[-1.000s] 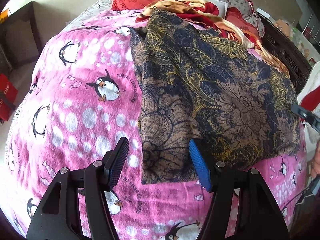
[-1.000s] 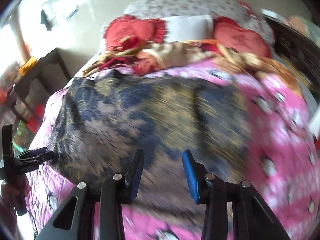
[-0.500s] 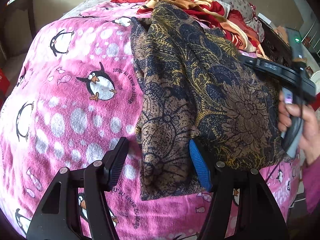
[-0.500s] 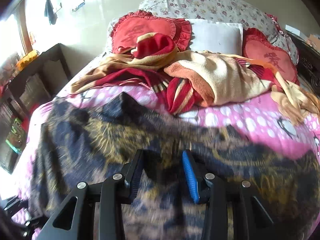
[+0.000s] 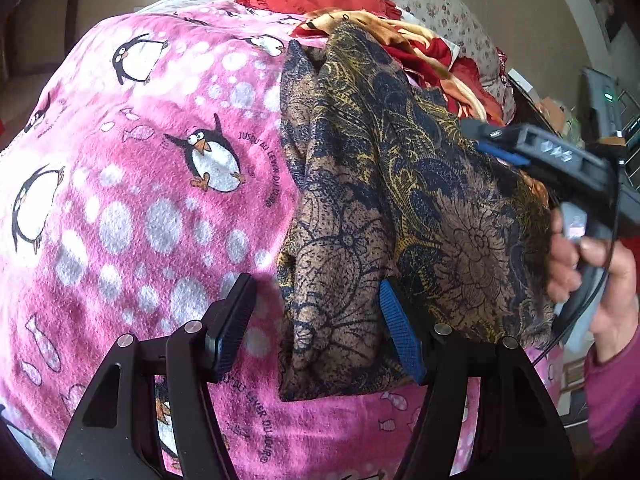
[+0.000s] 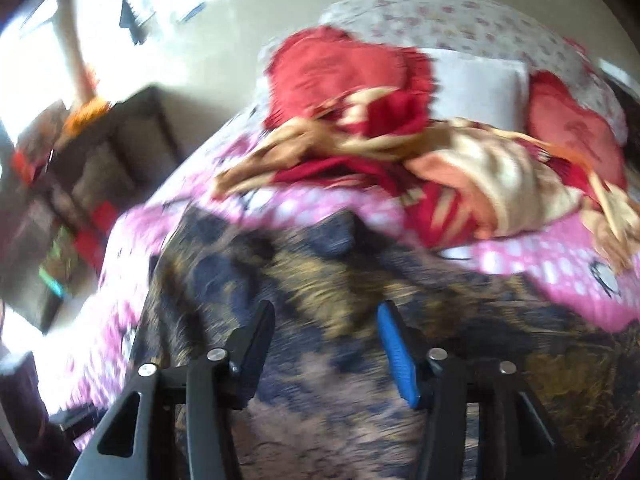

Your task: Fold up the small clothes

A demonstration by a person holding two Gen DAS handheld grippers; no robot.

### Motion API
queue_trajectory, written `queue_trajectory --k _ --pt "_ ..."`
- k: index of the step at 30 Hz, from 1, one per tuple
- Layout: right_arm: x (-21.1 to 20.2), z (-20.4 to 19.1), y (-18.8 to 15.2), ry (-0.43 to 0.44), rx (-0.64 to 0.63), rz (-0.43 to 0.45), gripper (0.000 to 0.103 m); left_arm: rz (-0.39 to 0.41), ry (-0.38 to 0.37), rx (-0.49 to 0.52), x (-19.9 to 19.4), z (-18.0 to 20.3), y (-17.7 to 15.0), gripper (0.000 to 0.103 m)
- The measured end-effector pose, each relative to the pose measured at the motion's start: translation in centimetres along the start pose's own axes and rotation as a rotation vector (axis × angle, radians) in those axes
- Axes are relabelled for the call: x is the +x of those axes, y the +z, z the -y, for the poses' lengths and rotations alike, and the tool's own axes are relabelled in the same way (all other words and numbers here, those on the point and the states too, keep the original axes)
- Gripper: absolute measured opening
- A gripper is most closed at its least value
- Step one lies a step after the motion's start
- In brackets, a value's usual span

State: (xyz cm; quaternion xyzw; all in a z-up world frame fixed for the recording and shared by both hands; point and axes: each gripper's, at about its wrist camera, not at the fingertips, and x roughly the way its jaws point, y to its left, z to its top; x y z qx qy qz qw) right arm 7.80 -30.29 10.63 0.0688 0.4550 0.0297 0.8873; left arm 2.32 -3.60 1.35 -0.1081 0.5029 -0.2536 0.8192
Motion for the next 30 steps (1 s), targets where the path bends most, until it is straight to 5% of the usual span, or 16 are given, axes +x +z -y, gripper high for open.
queue_trajectory --k 6,8,10,16,23,27,30 --pt "4.2 -1.9 0.4 -0.028 -0.022 -0.114 0.072 0.002 0.016 0.019 -0.1 0.1 -0.1 0.065" --pt "4.0 -2.8 1.3 -0.053 0.010 -0.148 0.072 0.003 0.015 0.024 0.0 0.3 -0.1 0.065" --pt "3.0 -4.9 2.3 0.013 0.001 -0.124 0.072 0.006 0.006 0.018 0.1 0.3 -0.1 0.065" --pt "5.0 -12.2 4.1 0.025 -0.172 -0.193 0.078 0.015 -0.025 -0.001 -0.1 0.0 -0.2 0.065" --pt "10.8 -15.3 4.4 -0.051 -0.207 -0.309 0.103 0.027 -0.080 -0.039 -0.4 -1.3 -0.1 0.066" --pt "12.6 -16.9 3.8 -0.150 -0.291 -0.300 0.101 0.032 -0.121 -0.045 -0.7 -1.8 -0.1 0.076" --pt "11.7 -16.5 3.5 -0.172 -0.320 -0.248 0.073 0.024 -0.115 -0.034 -0.7 -1.6 0.1 0.078"
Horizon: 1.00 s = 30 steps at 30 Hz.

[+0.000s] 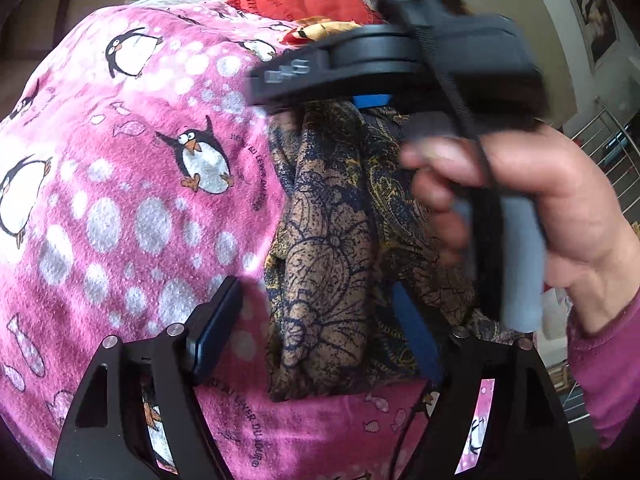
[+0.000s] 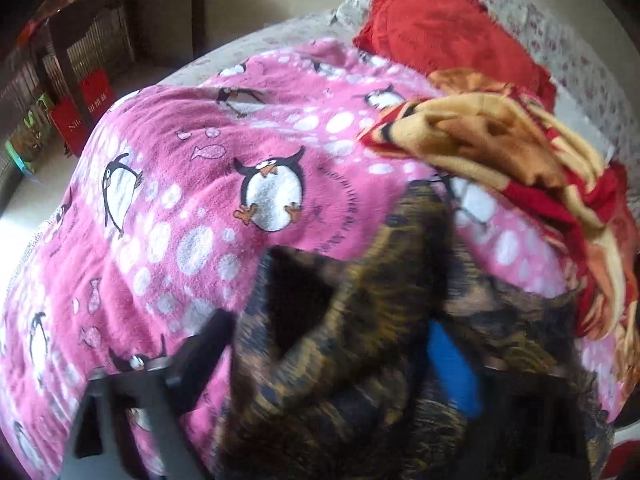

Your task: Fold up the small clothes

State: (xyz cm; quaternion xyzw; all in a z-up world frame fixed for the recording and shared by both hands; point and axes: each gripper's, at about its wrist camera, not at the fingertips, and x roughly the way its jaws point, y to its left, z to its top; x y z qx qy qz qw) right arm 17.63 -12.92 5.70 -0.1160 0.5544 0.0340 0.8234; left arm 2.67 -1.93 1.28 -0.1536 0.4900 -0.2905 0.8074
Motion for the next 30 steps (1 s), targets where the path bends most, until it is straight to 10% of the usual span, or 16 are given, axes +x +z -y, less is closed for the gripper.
queue_trajectory --k 5,12,16,30 --pt "-3.1 3.4 -1.1 0.093 0.022 0.027 0.016 0.016 -0.015 -0.055 -0.1 -0.2 1.2 0.078" --pt "-6.0 6.8 -1.8 0.241 0.106 0.085 0.014 0.015 -0.017 -0.008 0.8 1.4 2.5 0.073" --pt "-6.9 7.6 -2.5 0.253 0.120 0.102 0.013 -0.010 -0.046 0.051 0.6 3.2 2.1 0.025" --pt "-14.5 16.5 -6.8 0.184 0.168 0.174 0.012 -0.022 -0.153 0.316 -0.5 17.4 2.5 0.019"
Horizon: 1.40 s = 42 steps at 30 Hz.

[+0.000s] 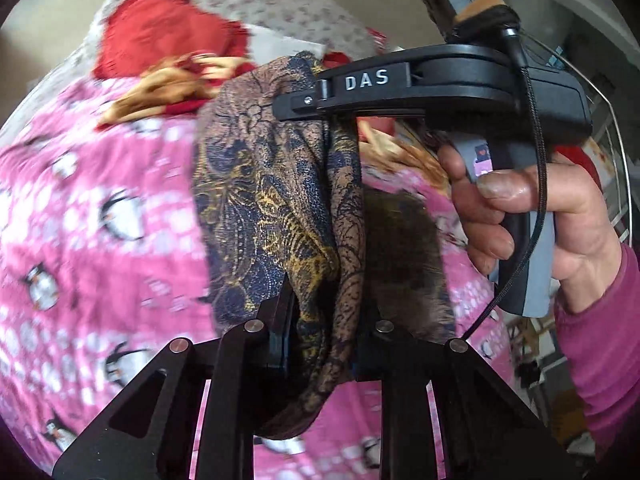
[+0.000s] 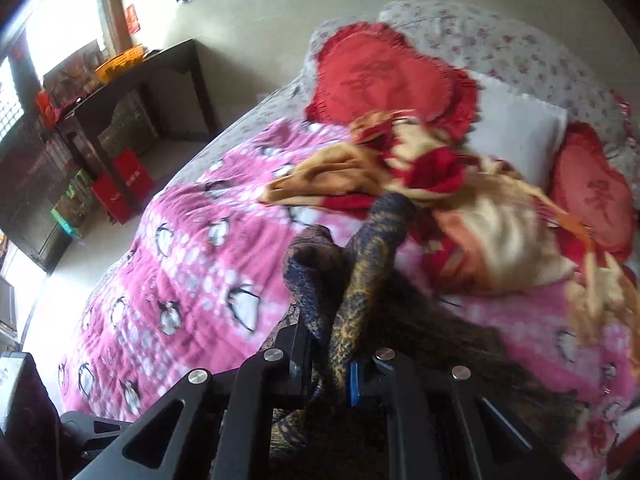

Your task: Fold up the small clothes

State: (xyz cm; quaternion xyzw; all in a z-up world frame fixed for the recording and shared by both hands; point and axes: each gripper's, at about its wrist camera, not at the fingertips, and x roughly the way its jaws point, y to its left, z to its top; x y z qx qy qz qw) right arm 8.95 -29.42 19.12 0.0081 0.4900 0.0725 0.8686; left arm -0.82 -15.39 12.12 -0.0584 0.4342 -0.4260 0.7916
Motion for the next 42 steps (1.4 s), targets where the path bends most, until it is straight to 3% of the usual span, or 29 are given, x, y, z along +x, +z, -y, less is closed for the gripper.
queue_trajectory --k 10,16,21,22,23,25,27,28,30,33,34,36,37,38,42 --pt "-5.9 11.1 -5.6 -0.094 0.139 0.029 0.012 -0.088 -0.061 0.156 6.4 9.9 1.1 0.019" --pt "-6.4 16.8 -9.7 -0.127 0.244 0.021 0.012 -0.155 -0.076 0.199 11.5 13.3 -0.1 0.019" --pt "-3.6 20.4 -13.2 -0.188 0.332 -0.026 0.014 -0.257 -0.100 0.198 14.5 13.3 -1.3 0.020" --pt "-3.4 21.0 -13.9 -0.172 0.355 -0.018 0.021 -0.281 -0.103 0.202 14.2 13.2 -1.4 0.024" --pt "-3.6 21.6 -14.4 -0.166 0.382 -0.001 0.041 -0.291 -0.104 0.205 13.5 13.0 -1.5 0.027" --pt "-5.1 22.0 -15.5 -0.185 0.438 0.037 0.055 -0.270 -0.106 0.222 11.0 12.3 -1.5 0.047" --pt "-7.1 21.9 -16.8 -0.146 0.484 0.071 0.055 -0.203 -0.081 0.249 7.8 10.8 -1.2 0.067" --pt "-8.2 21.4 -17.5 -0.104 0.498 0.078 0.055 -0.170 -0.059 0.254 6.7 10.1 -1.2 0.072" --pt "-9.9 19.9 -18.8 -0.038 0.489 0.108 0.055 -0.118 -0.001 0.256 5.0 8.5 -1.2 0.072" --pt "-10.3 16.7 -20.6 0.006 0.438 0.105 0.055 -0.134 0.108 0.240 4.8 6.2 -2.6 0.072" --pt "-9.4 15.6 -21.1 0.019 0.428 0.070 0.055 -0.155 0.154 0.214 5.6 5.1 -3.0 0.072" --pt "-7.4 14.2 -21.9 0.023 0.401 -0.008 0.038 -0.194 0.172 0.190 6.9 4.0 -4.1 0.072" --pt "-6.3 13.7 -22.5 -0.011 0.373 -0.055 0.015 -0.215 0.185 0.185 7.6 3.6 -4.6 0.072" --pt "-6.0 13.5 -22.9 -0.049 0.356 -0.064 0.010 -0.228 0.193 0.187 7.6 3.0 -5.3 0.072" --pt "-6.9 15.5 -25.1 -0.086 0.443 0.002 0.009 -0.277 0.204 0.188 9.9 2.0 -7.0 0.072"
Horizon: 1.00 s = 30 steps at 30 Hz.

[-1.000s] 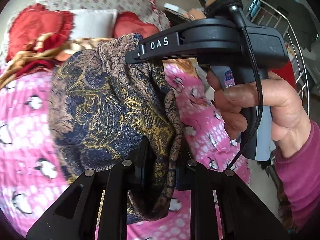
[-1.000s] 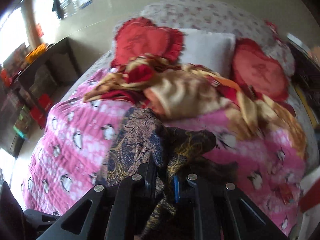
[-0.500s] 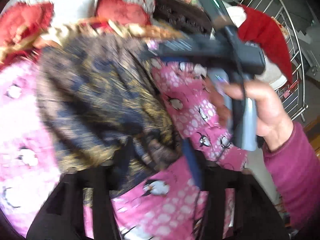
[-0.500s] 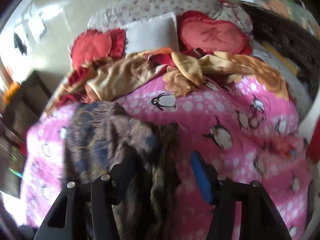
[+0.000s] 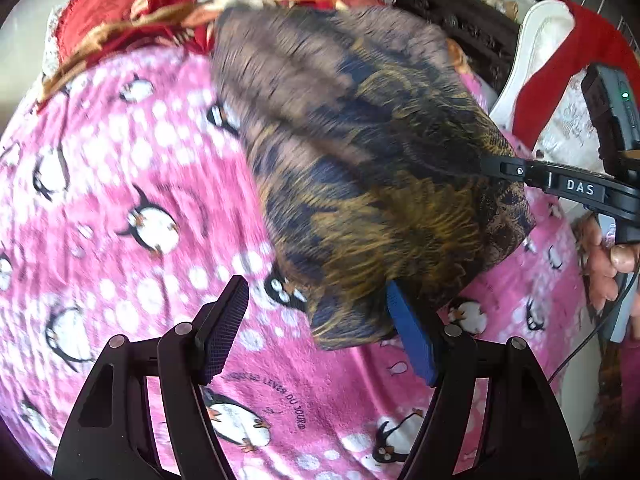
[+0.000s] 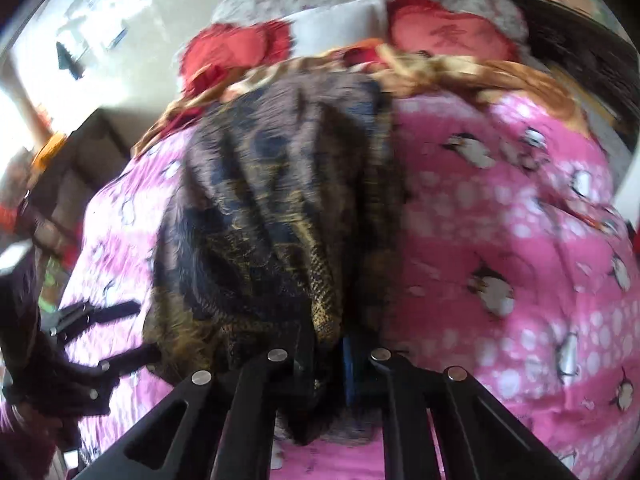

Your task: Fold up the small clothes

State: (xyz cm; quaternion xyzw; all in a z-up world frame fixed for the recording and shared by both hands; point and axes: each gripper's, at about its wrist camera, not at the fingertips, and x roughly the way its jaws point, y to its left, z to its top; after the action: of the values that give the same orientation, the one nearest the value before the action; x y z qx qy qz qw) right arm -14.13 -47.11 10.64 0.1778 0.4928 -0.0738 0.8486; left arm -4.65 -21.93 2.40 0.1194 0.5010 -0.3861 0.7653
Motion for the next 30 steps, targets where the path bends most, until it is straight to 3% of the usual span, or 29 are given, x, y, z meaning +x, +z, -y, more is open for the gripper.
queue_trajectory --k 2,4,6,8,9,11,13,15,16,18,23,26,27,29,30 --pt "1.5 0.9 -0.8 0.018 0.033 -0.056 0.009 -0.012 0.001 -0.003 0.0 0.3 -0.5 0.072" --pt "1.1 1.1 -0.9 0.053 0.037 -0.042 0.009 0.003 0.001 0.000 -0.7 0.4 -0.8 0.072" --pt "-0.4 1.3 0.1 0.103 0.063 0.012 0.021 0.013 -0.004 -0.003 -1.0 0.4 -0.5 0.072" --pt "-2.1 1.4 1.6 0.089 0.079 0.101 0.056 0.015 -0.009 -0.002 -1.1 0.5 -0.1 0.072" --pt "-2.7 1.3 2.6 0.076 0.085 0.149 0.058 0.012 -0.008 0.003 -1.0 0.5 0.0 0.072" --pt "-2.5 1.2 5.1 0.072 0.110 0.195 0.058 0.006 -0.008 0.003 -0.9 0.3 0.3 0.072" --pt "-0.7 0.7 7.4 0.071 0.122 0.181 0.058 0.002 -0.012 -0.005 -0.4 0.6 0.5 0.072" --pt "1.5 -0.2 9.2 0.046 0.107 0.140 0.036 -0.002 -0.013 -0.007 -0.1 0.5 0.6 0.072" --pt "2.2 -0.5 9.8 0.026 0.086 0.126 0.012 0.000 -0.012 -0.007 0.0 0.5 0.7 0.072" --pt "2.7 -0.2 10.9 -0.047 0.060 0.149 0.009 0.001 -0.018 -0.009 0.4 0.8 0.9 0.072" --pt "6.5 3.2 10.8 -0.158 0.123 0.102 0.008 -0.006 -0.024 -0.018 1.6 1.4 1.2 0.072" --pt "5.6 3.6 10.3 -0.136 0.139 0.125 0.011 -0.008 -0.009 -0.008 1.8 1.9 1.3 0.072" --pt "4.8 3.5 10.2 -0.138 0.139 0.130 0.015 -0.007 -0.008 -0.007 1.8 2.0 1.3 0.072" --pt "2.8 3.2 9.7 -0.122 0.147 0.150 0.038 -0.005 -0.003 -0.013 1.8 2.1 1.4 0.072" --pt "1.6 2.8 9.2 -0.093 0.144 0.160 0.038 -0.003 -0.004 -0.018 1.9 2.3 1.4 0.072"
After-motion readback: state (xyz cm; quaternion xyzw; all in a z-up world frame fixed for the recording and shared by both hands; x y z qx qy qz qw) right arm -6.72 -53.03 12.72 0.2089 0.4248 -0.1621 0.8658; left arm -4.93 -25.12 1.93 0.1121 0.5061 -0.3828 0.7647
